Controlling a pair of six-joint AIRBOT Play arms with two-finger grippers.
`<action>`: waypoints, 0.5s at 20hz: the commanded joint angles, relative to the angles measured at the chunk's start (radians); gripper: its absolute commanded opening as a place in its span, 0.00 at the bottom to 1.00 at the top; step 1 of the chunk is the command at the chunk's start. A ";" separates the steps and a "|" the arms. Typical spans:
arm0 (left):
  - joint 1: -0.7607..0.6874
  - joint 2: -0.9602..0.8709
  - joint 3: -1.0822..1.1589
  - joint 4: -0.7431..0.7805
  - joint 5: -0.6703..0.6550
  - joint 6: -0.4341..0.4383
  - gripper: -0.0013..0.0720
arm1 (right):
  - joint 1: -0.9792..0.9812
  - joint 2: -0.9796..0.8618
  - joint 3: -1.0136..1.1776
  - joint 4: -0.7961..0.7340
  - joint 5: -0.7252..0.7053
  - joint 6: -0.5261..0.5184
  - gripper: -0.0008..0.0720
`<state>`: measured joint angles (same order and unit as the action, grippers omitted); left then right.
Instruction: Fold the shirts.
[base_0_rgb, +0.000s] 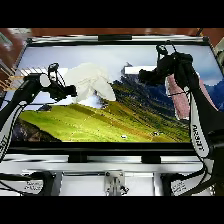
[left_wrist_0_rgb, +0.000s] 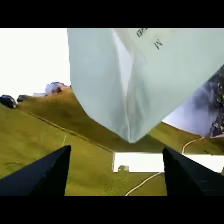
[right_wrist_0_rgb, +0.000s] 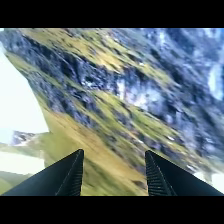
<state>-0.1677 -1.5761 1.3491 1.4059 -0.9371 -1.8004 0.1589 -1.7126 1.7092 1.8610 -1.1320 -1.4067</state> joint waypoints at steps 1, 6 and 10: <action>0.018 -0.095 0.000 -0.086 0.114 -0.003 1.00 | 0.001 -0.071 0.000 0.183 0.022 -0.018 0.70; 0.017 -0.143 0.000 -0.158 0.181 0.036 0.88 | 0.005 -0.166 0.001 0.383 0.020 -0.076 0.70; 0.018 -0.144 0.001 -0.158 0.175 0.046 0.06 | 0.061 -0.204 0.001 0.385 0.016 -0.087 0.86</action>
<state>-0.1505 -1.7123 1.3491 1.2625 -0.7746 -1.7725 0.1871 -1.8847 1.7092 2.2013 -1.1133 -1.4754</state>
